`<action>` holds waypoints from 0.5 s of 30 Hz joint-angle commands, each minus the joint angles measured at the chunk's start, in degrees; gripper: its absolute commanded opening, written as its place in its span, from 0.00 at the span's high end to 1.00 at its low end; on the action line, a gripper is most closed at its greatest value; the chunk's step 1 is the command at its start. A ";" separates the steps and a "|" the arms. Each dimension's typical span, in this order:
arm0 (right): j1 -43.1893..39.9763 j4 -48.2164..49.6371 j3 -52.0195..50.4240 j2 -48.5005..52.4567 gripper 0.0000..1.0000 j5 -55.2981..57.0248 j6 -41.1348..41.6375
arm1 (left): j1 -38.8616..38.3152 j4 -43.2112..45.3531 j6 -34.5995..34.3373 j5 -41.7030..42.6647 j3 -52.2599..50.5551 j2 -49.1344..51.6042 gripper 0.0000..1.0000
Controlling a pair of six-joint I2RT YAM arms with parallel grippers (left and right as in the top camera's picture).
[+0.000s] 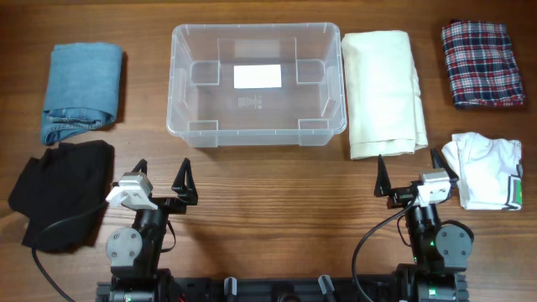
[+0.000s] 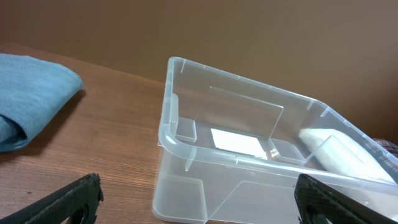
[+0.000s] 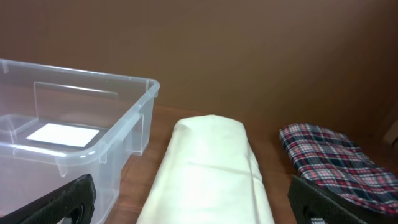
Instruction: Pack container
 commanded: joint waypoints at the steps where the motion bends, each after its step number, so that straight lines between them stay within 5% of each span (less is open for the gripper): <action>1: 0.17 -0.46 -0.07 -0.31 0.00 0.98 0.94 | 0.52 -0.15 -0.50 -0.55 -0.37 -0.42 0.00; 9: 0.04 5.51 13.09 3.80 0.00 4.94 1.73 | 0.52 -0.15 -0.50 -0.55 -0.37 -0.42 0.00; 15: -2.69 -1.46 34.82 32.54 0.00 -0.85 2.23 | 0.52 -0.15 -0.50 -0.55 -0.37 -0.42 0.00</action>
